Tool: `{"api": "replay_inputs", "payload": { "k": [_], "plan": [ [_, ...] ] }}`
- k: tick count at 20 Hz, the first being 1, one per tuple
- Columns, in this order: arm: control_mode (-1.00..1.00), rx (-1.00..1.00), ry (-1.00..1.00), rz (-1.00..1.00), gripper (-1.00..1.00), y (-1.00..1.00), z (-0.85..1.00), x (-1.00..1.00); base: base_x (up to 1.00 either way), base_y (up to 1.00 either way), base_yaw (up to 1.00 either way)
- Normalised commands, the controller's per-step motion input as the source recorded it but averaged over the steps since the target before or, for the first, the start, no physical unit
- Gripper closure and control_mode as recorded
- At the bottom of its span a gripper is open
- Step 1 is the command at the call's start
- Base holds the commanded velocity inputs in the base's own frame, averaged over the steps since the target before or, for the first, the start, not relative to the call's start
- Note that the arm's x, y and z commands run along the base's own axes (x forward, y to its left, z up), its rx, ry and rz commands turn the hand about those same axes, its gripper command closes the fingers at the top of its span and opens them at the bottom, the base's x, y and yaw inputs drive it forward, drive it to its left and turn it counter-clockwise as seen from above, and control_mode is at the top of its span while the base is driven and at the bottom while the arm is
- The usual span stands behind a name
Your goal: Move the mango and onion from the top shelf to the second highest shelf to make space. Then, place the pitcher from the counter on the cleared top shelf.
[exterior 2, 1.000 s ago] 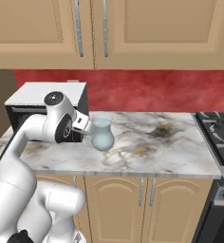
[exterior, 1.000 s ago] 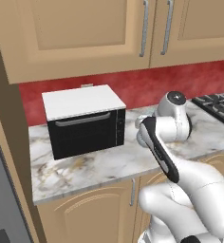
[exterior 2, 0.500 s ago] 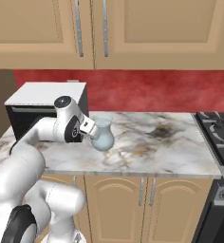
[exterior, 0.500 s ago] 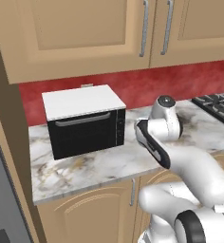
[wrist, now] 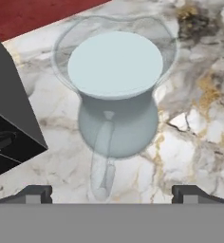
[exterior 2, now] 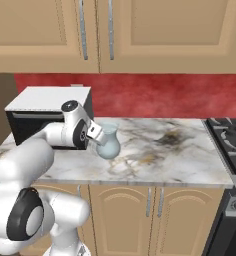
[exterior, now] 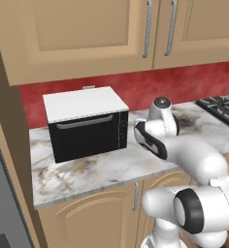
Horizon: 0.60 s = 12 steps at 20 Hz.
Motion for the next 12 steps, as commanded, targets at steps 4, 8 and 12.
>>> {"api": "replay_inputs", "payload": {
  "k": [4,8,12],
  "plan": [
    [-1.00,0.00,0.00,-0.01,-1.00,0.00,-0.30,0.23,0.00,0.00,0.00],
    [-1.00,0.00,0.00,0.00,-1.00,0.00,-0.26,0.29,0.00,0.00,0.00],
    [-1.00,0.00,0.00,0.00,-1.00,0.00,-0.17,0.34,0.00,0.00,0.00]
  ]
}}
